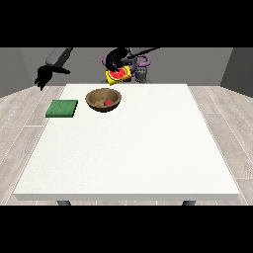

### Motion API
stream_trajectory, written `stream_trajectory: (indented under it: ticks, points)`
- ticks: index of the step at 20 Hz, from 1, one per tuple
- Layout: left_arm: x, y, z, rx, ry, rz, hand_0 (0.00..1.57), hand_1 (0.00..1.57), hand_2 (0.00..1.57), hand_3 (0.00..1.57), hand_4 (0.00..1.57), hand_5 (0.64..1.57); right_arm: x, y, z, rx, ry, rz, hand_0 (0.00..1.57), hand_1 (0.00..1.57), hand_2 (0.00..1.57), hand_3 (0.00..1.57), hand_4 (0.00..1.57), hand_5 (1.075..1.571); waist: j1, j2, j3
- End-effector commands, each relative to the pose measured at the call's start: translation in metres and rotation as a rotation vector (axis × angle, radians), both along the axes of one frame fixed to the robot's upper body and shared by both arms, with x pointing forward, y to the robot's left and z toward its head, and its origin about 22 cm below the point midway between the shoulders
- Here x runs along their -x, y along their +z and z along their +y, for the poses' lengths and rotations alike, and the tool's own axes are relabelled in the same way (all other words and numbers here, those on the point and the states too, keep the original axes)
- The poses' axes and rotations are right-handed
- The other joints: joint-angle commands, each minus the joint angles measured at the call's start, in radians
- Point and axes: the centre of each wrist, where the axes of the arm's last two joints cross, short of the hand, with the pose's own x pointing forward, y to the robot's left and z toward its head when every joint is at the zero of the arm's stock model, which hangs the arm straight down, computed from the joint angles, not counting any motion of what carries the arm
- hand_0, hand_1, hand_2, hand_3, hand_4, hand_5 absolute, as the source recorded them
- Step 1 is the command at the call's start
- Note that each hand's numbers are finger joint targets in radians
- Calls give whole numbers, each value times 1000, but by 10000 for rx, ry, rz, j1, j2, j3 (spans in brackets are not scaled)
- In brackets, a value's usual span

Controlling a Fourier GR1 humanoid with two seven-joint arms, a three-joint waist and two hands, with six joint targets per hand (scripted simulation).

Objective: Pick the cup and pour the ball into the bowl, then pick the bowl and place it on the pad

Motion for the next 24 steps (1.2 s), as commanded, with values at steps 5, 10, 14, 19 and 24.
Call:
stream_trajectory:
  ticks: [5, 10, 14, 19, 24]
  points:
    - [-19, 19, 59, 5338, 571, 1039, 148, 148, 1571, 1571, 1005, 1545, 11, -17, 2, -576, -81, 1175, 0, 0, 0, 0, 482, 1561, 1073, -297, -51]
    - [-38, 18, 131, 8517, 1432, 1473, 370, 370, 1571, 1571, 864, 1568, 5, -12, 7, -626, -689, 556, 0, 0, 0, 0, 482, 1561, 1512, 333, -54]
    - [-36, 14, 136, 11571, 703, 3216, 1294, 1294, 1571, 1528, 996, 1564, -10, -3, 24, -616, -528, 159, 0, 0, 0, 0, 236, 1561, 1531, 1101, -70]
    - [-34, -6, 164, 14326, -146, 4053, 959, 959, 932, 634, 862, 1540, -10, -15, 45, -1003, -27, 119, 0, 0, 0, 0, 358, 1569, 1232, 1694, -55]
    - [-38, -23, 182, 17075, -497, 4646, 0, 0, 0, 0, 400, 1548, -24, -10, 77, -967, 942, 54, 0, 0, 0, 0, 421, 1566, 455, 2047, -42]
